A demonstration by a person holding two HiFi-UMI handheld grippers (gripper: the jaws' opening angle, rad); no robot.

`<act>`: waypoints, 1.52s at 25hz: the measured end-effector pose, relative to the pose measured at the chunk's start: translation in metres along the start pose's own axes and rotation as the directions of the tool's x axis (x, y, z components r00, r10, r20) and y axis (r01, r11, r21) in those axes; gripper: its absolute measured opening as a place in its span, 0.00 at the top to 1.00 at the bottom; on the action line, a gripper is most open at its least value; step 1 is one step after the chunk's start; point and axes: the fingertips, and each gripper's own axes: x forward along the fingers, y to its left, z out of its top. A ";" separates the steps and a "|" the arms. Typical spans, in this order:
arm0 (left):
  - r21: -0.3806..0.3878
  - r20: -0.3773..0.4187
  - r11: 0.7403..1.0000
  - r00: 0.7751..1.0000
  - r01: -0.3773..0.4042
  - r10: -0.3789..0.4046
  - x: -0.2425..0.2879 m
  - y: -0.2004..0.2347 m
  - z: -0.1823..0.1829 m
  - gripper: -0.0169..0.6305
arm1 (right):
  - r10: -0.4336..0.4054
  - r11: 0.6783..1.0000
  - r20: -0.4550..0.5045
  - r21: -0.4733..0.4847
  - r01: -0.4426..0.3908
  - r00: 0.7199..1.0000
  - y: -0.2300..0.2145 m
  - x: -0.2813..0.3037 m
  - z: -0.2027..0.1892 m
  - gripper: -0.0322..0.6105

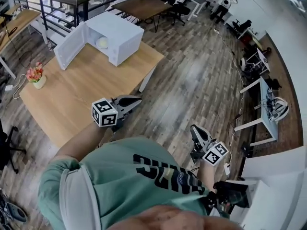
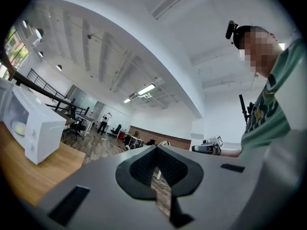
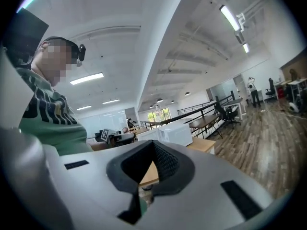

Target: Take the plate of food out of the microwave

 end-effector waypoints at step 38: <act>-0.211 0.250 0.542 0.491 -0.813 0.834 -0.206 0.245 0.040 0.97 | 0.828 0.460 -0.353 -0.017 -0.888 0.436 0.020 0.513 0.026 0.94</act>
